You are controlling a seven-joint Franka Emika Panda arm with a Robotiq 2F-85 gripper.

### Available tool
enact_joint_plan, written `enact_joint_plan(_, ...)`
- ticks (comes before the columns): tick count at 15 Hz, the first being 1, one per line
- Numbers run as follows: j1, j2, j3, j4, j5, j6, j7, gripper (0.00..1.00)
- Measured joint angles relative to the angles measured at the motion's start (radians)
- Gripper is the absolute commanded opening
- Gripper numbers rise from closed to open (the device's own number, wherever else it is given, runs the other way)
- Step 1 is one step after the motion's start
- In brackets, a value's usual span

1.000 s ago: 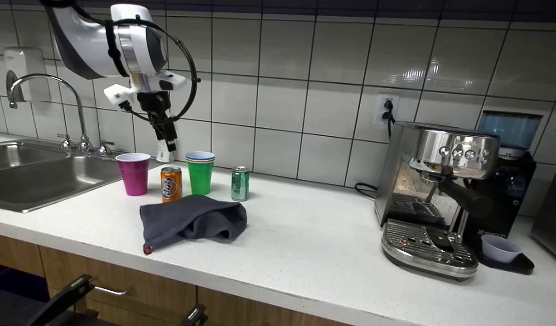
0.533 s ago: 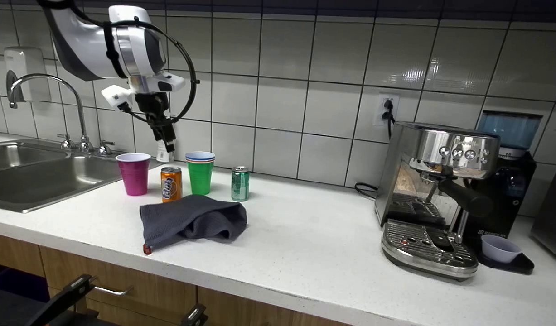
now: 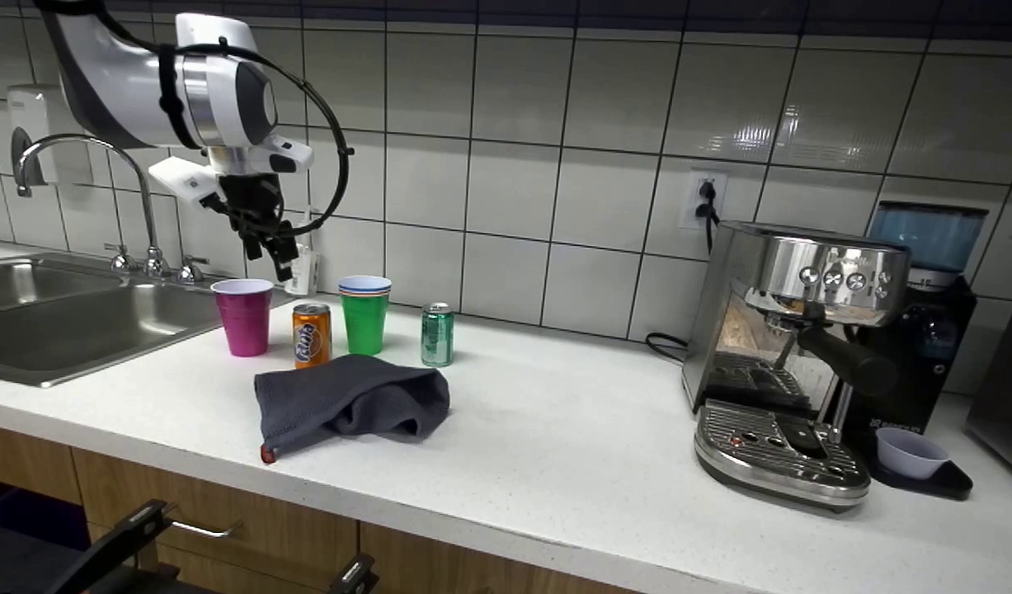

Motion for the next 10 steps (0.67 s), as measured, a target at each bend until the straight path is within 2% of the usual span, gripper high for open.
enact_joint_plan(5, -0.005, 0.008, 0.037, -0.002, 0.127, 0.002, -0.191, 1.0)
enact_joint_plan(10, -0.005, 0.023, 0.034, -0.001, 0.159, 0.0, -0.258, 1.0)
